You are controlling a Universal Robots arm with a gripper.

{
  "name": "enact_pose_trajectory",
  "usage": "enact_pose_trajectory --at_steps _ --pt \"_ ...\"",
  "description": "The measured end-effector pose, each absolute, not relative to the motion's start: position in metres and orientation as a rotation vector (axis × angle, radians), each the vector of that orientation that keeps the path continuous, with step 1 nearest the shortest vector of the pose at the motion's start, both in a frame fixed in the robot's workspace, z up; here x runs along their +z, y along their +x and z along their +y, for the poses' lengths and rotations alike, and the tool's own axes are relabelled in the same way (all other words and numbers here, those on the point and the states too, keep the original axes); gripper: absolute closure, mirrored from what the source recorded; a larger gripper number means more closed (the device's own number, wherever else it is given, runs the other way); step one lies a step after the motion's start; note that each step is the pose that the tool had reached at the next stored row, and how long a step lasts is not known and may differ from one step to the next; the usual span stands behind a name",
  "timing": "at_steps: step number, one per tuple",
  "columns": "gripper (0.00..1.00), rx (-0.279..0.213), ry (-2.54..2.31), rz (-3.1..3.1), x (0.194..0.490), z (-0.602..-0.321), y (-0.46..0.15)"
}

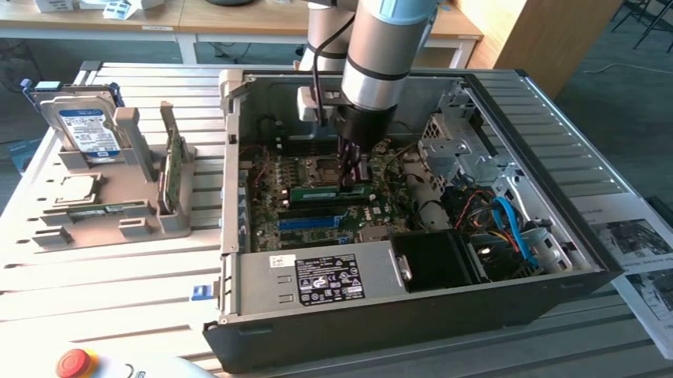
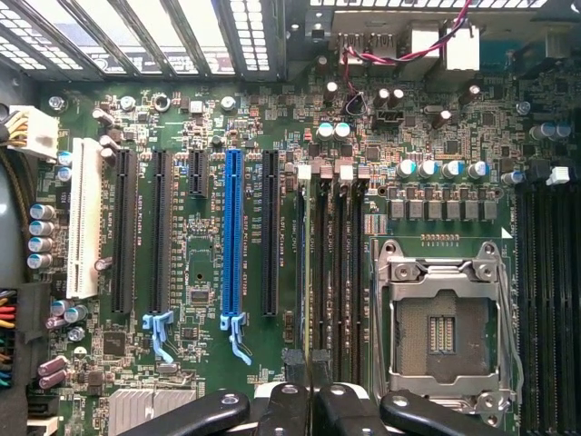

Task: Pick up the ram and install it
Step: 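Insert the ram into the slot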

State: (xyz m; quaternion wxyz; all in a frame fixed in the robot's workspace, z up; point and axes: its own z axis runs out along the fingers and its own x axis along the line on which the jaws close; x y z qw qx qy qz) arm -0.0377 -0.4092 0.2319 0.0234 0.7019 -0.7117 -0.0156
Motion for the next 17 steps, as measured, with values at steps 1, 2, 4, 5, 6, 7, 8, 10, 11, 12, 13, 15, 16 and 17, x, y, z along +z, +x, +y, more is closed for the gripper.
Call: enact_pose_trajectory --at_steps 1,2,4,5,6,7,8,10,11,12,13,15,16,17 --pt "0.88 -0.048 2.173 -2.203 0.2316 -0.4092 -0.0377" --pt "0.88 -0.048 2.173 -2.203 0.2314 -0.4092 -0.0377" --pt "0.88 -0.048 2.173 -2.203 0.2315 -0.4092 -0.0377" --pt "0.88 -0.048 2.173 -2.203 0.2314 -0.4092 -0.0377" --pt "0.88 -0.048 2.173 -2.203 0.2312 -0.4092 -0.0377" --pt "0.88 -0.048 2.173 -2.203 0.231 -0.4092 -0.0377" --pt "0.88 -0.048 2.173 -2.203 0.2308 -0.4092 -0.0377" --pt "0.88 -0.048 2.173 -2.203 0.2304 -0.4092 -0.0377" --pt "0.88 -0.048 2.173 -2.203 0.2303 -0.4093 -0.0377" --pt "0.88 -0.048 2.173 -2.203 0.2301 -0.4092 -0.0377" --pt "0.88 -0.048 2.173 -2.203 0.2299 -0.4092 -0.0377" --pt "0.88 -0.048 2.173 -2.203 0.2272 -0.4092 -0.0377" --pt "0.88 -0.048 2.173 -2.203 0.2238 -0.4092 -0.0377" --pt "0.88 -0.048 2.173 -2.203 0.2236 -0.4092 -0.0377"
